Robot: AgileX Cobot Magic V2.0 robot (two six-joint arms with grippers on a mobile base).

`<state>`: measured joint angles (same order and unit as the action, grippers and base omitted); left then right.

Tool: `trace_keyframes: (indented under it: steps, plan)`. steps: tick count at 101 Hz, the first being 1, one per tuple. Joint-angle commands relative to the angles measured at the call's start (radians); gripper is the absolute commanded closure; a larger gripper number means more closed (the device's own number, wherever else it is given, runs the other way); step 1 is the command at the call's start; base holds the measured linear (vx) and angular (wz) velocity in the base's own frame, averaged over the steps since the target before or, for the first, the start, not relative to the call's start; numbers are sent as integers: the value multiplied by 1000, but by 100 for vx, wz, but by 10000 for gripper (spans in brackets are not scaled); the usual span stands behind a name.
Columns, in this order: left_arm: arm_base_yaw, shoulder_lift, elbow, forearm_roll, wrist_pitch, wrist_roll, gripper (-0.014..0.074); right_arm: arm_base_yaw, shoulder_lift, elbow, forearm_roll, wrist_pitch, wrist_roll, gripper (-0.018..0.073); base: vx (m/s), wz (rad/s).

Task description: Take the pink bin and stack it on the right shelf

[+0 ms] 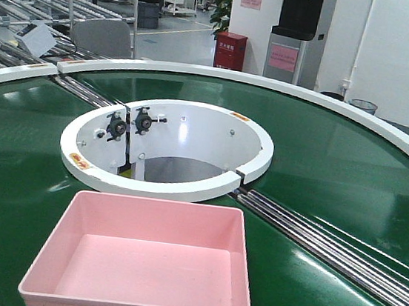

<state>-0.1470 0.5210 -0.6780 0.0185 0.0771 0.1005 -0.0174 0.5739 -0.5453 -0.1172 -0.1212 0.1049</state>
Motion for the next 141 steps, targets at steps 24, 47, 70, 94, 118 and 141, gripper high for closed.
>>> trace_keyframes:
  steps: [24, 47, 70, 94, 118, 141]
  plan:
    - [-4, 235, -55, 2, -85, -6, 569, -5, 203, -48, -5, -75, 56, 528, 0, 0]
    - [-4, 274, -55, 1, -84, -6, 349, -5, 203, -48, -8, -75, 56, 258, 0, 0]
    - [-4, 289, -55, 3, -77, -4, 74, -5, 227, -48, -8, -75, 55, -64, 0, 0]
    - [-4, 341, -61, -10, -15, -43, 39, 128, 328, -93, -3, 51, 59, -76, 0, 0]
    - [-4, 492, -283, -25, 356, -137, 39, 330, 593, -493, -7, 568, 42, -34, 0, 0]
    - [-4, 800, -582, -148, 584, -123, 39, 415, 933, -891, -7, 802, 145, -32, 0, 0]
